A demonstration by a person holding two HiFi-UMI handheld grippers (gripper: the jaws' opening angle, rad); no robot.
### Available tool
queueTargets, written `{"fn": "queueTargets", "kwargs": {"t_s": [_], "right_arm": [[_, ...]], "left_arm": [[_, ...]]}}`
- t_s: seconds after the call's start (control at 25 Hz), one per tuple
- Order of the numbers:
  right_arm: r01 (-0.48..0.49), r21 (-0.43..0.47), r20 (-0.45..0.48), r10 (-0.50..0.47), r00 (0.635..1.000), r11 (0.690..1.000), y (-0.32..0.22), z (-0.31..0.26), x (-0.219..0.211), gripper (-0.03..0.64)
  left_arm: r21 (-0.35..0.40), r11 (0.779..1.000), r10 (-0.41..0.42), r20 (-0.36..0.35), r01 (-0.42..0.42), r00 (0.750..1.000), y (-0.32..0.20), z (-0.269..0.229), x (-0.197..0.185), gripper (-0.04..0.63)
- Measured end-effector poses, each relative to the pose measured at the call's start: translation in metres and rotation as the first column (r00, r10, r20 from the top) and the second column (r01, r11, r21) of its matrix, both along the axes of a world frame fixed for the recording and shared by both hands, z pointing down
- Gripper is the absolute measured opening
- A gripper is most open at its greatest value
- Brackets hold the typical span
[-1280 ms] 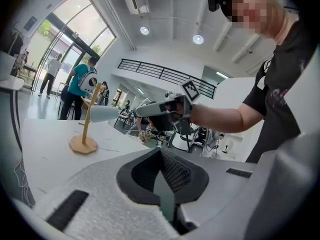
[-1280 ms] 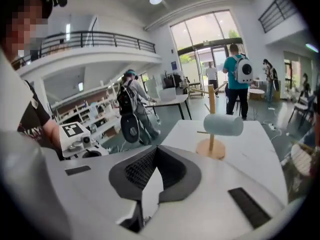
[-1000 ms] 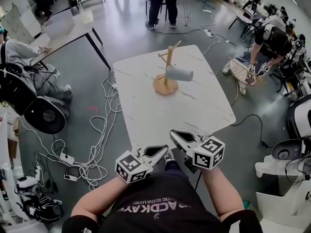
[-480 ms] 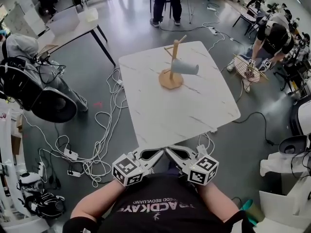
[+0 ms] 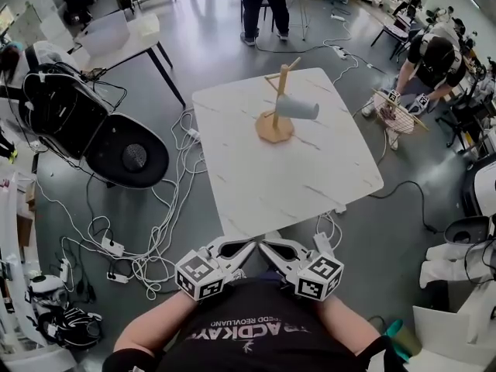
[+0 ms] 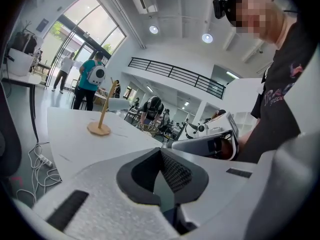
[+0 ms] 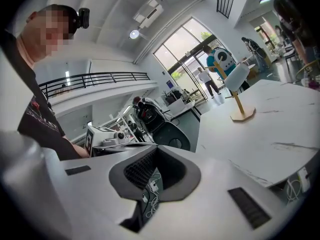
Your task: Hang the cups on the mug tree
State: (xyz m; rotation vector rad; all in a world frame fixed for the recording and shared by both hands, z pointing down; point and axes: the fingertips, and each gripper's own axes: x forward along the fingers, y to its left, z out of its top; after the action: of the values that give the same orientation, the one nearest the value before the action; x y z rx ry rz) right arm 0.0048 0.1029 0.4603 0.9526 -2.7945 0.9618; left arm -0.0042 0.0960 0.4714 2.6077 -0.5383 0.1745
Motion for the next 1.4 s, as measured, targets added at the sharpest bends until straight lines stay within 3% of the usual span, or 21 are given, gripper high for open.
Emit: {"fn": "queueTargets", "kwargs": {"t_s": [1.4], "right_arm": [[0.02,-0.006,-0.011,-0.02,1.0,1.0,-0.004,0.006,-0.02,0.009]], "left_arm": [[-0.014,1.0,-0.017,-0.009,0.017,1.0,-0.008,0.008,-0.017,-0.006]]}}
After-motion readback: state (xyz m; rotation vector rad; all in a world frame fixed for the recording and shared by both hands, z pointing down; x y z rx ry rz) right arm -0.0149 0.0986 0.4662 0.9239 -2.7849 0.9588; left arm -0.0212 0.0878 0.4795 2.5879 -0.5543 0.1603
